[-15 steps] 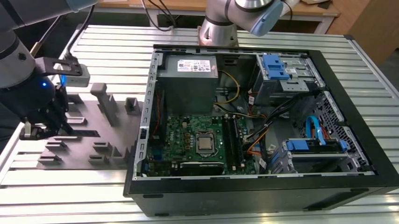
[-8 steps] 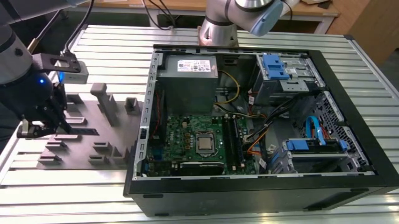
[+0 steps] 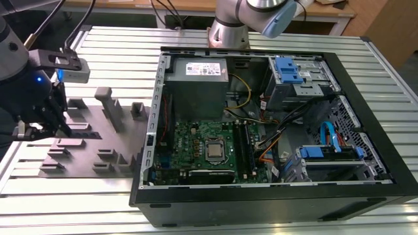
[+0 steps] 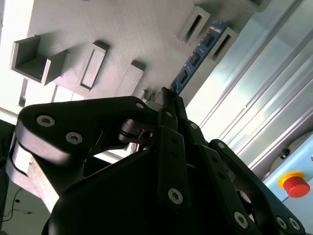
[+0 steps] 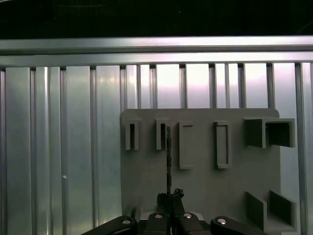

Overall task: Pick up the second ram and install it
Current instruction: 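Pick up the second ram and move it above second insertion slot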

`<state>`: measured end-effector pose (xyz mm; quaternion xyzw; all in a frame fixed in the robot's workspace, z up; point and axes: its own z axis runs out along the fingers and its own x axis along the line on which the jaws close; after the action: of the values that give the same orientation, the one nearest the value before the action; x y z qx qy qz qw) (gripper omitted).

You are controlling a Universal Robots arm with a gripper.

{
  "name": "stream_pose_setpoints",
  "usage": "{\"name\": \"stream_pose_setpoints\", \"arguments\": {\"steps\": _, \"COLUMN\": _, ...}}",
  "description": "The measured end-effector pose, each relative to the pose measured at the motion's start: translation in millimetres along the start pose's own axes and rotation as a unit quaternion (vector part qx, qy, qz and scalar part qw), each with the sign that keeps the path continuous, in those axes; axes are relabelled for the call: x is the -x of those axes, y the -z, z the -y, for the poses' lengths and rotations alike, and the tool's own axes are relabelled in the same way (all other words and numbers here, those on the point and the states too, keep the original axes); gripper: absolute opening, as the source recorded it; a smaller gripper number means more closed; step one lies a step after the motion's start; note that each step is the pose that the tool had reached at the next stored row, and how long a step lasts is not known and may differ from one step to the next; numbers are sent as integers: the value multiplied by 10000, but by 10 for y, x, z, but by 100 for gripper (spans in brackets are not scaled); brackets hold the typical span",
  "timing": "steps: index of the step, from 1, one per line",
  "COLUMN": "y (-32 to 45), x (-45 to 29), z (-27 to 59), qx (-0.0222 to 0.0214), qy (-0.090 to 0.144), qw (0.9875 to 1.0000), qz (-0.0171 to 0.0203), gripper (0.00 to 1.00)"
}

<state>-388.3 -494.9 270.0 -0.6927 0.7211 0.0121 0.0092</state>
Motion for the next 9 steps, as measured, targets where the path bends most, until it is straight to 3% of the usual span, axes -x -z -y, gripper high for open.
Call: {"name": "stream_pose_setpoints", "arguments": {"steps": 9, "y": 122, "x": 4, "z": 0, "qx": 0, "qy": 0, "qw": 10000, "qz": 0, "gripper": 14}}
